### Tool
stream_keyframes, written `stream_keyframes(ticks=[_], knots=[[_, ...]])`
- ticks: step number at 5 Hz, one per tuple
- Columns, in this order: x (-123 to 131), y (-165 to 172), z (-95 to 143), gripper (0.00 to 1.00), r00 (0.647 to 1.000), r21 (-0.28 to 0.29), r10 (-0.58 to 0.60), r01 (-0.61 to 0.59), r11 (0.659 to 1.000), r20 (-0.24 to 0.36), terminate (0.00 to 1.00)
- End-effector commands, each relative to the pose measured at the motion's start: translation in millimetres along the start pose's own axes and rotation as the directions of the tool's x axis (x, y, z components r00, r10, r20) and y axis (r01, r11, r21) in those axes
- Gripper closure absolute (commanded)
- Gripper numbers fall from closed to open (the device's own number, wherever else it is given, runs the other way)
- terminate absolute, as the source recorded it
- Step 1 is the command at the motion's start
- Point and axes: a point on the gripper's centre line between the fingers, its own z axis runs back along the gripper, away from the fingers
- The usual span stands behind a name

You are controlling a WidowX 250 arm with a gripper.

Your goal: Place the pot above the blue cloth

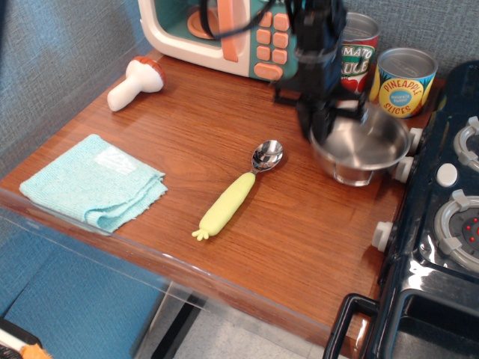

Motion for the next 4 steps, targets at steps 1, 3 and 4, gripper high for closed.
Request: stream_keyframes(ticks=[1,3,4], knots=[[-28,22,107,1.00,0.978,0.035,0.073,-0.081,0.996,0.196,0.00],[-32,115,92,1.00,0.972,0.216,0.163,-0.198,0.956,0.171,0.00],[-29,143,86,1.00,0.979,0.296,0.135,-0.175,0.939,0.151,0.00]])
